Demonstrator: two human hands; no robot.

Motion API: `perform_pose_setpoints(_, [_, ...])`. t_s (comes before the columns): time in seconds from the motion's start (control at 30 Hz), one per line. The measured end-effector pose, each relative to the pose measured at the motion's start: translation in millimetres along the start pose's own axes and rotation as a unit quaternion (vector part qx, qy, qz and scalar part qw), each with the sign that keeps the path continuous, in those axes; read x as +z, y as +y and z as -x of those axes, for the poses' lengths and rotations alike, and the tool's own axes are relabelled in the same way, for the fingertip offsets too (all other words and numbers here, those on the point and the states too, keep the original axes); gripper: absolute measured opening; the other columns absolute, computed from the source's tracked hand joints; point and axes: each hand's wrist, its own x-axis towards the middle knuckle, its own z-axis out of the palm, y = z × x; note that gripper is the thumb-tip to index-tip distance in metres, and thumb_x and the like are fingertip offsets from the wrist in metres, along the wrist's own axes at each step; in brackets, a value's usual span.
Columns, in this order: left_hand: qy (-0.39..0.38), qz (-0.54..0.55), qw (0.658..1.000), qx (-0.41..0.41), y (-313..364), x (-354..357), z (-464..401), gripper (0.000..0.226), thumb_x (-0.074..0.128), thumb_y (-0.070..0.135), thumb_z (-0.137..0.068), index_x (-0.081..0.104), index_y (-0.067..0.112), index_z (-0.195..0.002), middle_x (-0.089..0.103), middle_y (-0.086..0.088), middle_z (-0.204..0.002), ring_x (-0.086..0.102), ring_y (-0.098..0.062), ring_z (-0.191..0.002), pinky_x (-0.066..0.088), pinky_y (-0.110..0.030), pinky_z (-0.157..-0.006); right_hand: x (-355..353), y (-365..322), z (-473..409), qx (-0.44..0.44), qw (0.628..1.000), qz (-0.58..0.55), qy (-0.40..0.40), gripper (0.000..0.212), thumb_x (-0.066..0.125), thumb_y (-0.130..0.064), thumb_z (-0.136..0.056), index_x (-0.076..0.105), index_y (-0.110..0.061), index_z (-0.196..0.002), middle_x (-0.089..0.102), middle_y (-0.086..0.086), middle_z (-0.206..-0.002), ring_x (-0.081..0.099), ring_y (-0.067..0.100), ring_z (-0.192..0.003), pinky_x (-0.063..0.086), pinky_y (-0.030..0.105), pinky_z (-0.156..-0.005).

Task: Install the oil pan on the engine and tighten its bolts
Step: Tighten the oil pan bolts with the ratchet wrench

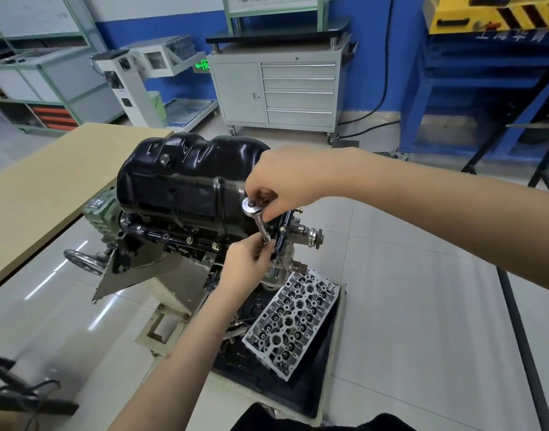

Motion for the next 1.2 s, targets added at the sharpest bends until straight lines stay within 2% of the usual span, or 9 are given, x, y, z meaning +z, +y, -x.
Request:
perform_pose_setpoints(0.1, [-0.044,-0.015,0.999,0.021,-2,-6,-2,0.020,0.055,0.015,-0.090,0.064,-0.002,-0.094,0.071,-0.013,-0.082,0.067,-0.026,-0.079,0.054,-0.040,-0.077,-4,0,1,-0.023,1.000,0.013,-0.006,0.016,0.059,-0.019,-0.084,0.062,-0.017,-0.099,0.042,-0.012,-0.070,0.054,0.015,-0.082,0.035,0.025,-0.059])
perform_pose_setpoints(0.17, [-0.034,-0.033,0.999,0.014,-2,-6,-3,0.023,0.058,0.020,-0.089,0.065,-0.002,-0.091,0.070,-0.015,-0.078,0.066,-0.029,-0.076,0.053,-0.045,-0.074,-3,-4,1,-0.011,0.999,0.033,-0.004,0.016,0.061,-0.027,-0.083,0.061,-0.016,-0.095,0.042,-0.011,-0.069,0.052,0.015,-0.078,0.032,0.026,-0.054])
perform_pose_setpoints(0.33, [0.009,-0.040,0.999,-0.012,2,-2,-3,0.022,0.062,0.018,-0.086,0.064,-0.003,-0.079,0.069,-0.016,-0.071,0.065,-0.029,-0.069,0.052,-0.038,-0.066,4,-12,-1,0.041,0.997,0.068,-0.007,0.046,0.059,-0.050,-0.081,0.035,-0.015,-0.060,0.035,-0.006,-0.057,0.035,0.011,-0.050,0.022,0.024,-0.042])
perform_pose_setpoints(0.5, [-0.068,0.006,0.997,-0.032,-1,-9,-6,0.019,0.058,0.015,-0.089,0.066,0.001,-0.099,0.071,-0.009,-0.092,0.066,-0.019,-0.089,0.049,-0.022,-0.081,-4,-10,-2,-0.002,0.996,0.085,-0.006,0.012,0.056,-0.021,-0.085,0.060,-0.021,-0.096,0.036,-0.010,-0.067,0.054,0.020,-0.085,0.025,0.024,-0.046])
perform_pose_setpoints(0.57, [-0.064,-0.009,0.997,-0.034,-1,-9,-5,0.021,0.059,0.020,-0.089,0.066,0.003,-0.098,0.071,-0.008,-0.091,0.066,-0.017,-0.087,0.049,-0.021,-0.078,-4,-11,-2,0.006,0.996,0.089,0.001,0.008,0.058,-0.026,-0.083,0.056,-0.019,-0.081,0.034,-0.011,-0.061,0.050,0.019,-0.071,0.024,0.023,-0.045])
perform_pose_setpoints(0.7, [-0.008,-0.025,0.998,-0.053,1,-2,-3,0.024,0.064,0.022,-0.085,0.065,-0.002,-0.085,0.070,-0.014,-0.077,0.066,-0.026,-0.076,0.053,-0.037,-0.074,1,-17,-1,0.032,0.996,0.084,-0.006,0.046,0.061,-0.045,-0.078,0.030,-0.019,-0.056,0.034,-0.005,-0.055,0.038,0.017,-0.050,0.023,0.023,-0.042])
perform_pose_setpoints(0.83, [-0.042,-0.012,0.998,-0.049,1,-4,-7,0.019,0.059,0.018,-0.088,0.066,0.001,-0.092,0.071,-0.012,-0.085,0.066,-0.024,-0.083,0.052,-0.036,-0.079,-2,-13,-4,0.021,0.996,0.086,-0.007,0.008,0.055,-0.025,-0.081,0.056,-0.018,-0.077,0.047,-0.006,-0.063,0.053,0.023,-0.074,0.031,0.024,-0.048])
perform_pose_setpoints(0.93, [-0.061,-0.016,0.997,-0.040,-1,-5,-8,0.019,0.058,0.018,-0.089,0.065,0.001,-0.095,0.071,-0.012,-0.088,0.066,-0.023,-0.085,0.052,-0.037,-0.082,-3,-11,-5,-0.009,0.995,0.094,-0.018,0.022,0.051,-0.011,-0.082,0.061,-0.021,-0.099,0.055,-0.005,-0.082,0.056,0.022,-0.090,0.043,0.031,-0.064])
perform_pose_setpoints(1.2, [-0.010,0.003,0.998,-0.063,-1,0,-4,0.021,0.064,0.023,-0.085,0.068,0.002,-0.089,0.072,-0.008,-0.082,0.066,-0.015,-0.077,0.049,-0.015,-0.067,-6,-13,-10,0.042,0.990,0.136,-0.012,0.032,0.063,-0.038,-0.077,0.049,-0.011,-0.066,0.038,-0.003,-0.055,0.035,0.014,-0.048,0.021,0.022,-0.042])
